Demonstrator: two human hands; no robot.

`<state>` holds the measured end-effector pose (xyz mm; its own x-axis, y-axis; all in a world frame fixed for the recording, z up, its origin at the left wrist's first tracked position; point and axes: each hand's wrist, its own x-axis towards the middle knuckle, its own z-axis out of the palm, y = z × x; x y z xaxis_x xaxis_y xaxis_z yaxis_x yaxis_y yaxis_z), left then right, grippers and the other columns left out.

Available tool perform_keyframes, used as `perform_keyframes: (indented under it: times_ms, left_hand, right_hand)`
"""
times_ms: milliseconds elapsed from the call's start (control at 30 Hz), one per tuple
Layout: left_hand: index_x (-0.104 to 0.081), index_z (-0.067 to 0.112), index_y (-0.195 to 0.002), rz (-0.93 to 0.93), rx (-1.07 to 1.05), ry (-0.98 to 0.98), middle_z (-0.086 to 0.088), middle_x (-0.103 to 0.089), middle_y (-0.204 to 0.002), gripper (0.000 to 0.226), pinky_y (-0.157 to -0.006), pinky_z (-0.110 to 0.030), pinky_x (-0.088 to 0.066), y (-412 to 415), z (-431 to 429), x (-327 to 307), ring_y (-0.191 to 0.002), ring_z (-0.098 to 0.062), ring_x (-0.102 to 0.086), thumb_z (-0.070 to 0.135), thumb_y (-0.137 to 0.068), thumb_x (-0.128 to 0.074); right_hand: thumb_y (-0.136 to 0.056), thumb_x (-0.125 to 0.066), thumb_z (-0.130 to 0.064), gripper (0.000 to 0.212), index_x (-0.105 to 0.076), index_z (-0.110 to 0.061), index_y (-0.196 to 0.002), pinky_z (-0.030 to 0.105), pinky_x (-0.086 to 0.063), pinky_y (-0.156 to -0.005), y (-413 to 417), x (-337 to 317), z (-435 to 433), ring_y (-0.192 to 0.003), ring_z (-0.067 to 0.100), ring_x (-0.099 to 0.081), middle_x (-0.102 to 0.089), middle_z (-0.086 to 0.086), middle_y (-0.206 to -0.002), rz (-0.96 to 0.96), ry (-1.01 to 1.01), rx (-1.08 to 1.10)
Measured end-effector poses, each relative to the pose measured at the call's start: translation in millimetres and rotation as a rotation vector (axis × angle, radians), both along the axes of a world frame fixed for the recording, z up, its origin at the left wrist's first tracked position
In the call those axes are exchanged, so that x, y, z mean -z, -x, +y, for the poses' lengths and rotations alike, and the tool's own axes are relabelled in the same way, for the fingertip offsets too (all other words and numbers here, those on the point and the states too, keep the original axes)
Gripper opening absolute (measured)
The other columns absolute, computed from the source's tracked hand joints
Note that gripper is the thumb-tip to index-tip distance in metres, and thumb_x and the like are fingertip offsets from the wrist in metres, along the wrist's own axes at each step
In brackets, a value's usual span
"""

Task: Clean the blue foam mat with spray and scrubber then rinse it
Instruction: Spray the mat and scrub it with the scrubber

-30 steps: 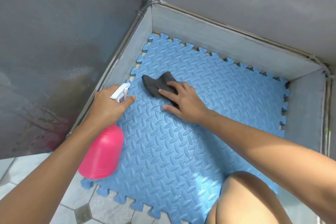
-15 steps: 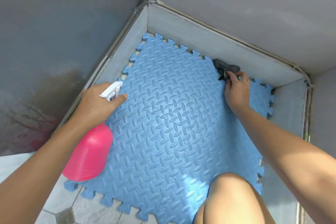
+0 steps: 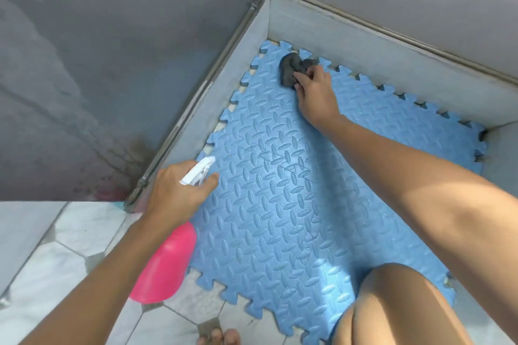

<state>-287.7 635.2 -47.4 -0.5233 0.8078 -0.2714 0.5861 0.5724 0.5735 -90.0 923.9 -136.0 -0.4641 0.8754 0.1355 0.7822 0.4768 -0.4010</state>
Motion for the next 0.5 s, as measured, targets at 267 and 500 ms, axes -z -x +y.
perform_keyframes:
  times_ms: [267, 500]
  left_hand:
    - [-0.049, 0.015, -0.064, -0.035, 0.140, -0.087, -0.001, -0.047, -0.053, 0.046, -0.055, -0.027, -0.037, 12, -56, 1, -0.050, -0.011, -0.042, 0.056, -0.075, -0.064]
    - [-0.054, 0.013, -0.062, -0.044, 0.122, -0.213, -0.002, -0.048, -0.051, 0.043, -0.050, -0.037, -0.043, 28, -88, 4, -0.050, -0.022, -0.049, 0.048, -0.079, -0.071]
  right_hand:
    - [-0.099, -0.046, -0.020, 0.035, -0.062, -0.012, -0.128, 0.040, -0.036, -0.100, 51, 0, 28, -0.115, 0.042, -0.044, -0.044, 0.018, -0.131, -0.055, 0.019, 0.035]
    - [-0.094, -0.057, -0.022, 0.032, -0.068, -0.014, -0.123, 0.047, -0.049, -0.087, 64, -7, -71, -0.102, 0.035, -0.051, -0.052, 0.013, -0.118, 0.041, 0.027, -0.304]
